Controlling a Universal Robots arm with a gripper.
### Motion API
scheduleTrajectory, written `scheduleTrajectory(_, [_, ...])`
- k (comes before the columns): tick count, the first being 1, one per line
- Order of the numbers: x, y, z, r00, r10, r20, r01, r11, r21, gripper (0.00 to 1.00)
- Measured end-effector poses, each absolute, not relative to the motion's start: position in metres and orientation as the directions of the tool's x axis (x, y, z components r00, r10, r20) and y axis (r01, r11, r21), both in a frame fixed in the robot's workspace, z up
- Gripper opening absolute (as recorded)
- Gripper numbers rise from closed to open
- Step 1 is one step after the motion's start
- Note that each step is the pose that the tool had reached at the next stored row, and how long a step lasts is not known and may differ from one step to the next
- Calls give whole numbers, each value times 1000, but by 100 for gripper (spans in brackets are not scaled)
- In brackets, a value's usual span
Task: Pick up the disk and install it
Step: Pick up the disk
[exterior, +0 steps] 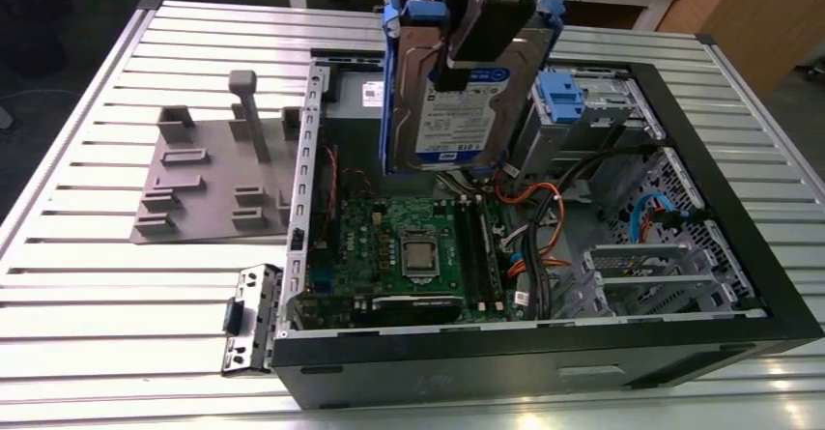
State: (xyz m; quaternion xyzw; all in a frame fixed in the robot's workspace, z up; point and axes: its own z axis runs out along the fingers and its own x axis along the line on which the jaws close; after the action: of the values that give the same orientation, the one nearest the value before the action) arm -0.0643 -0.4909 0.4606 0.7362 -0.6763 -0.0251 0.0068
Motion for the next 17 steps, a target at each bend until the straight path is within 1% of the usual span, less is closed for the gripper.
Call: scheduleTrajectory(17, [-62, -511, 460, 84, -996, -27, -995, -85, 44, 36])
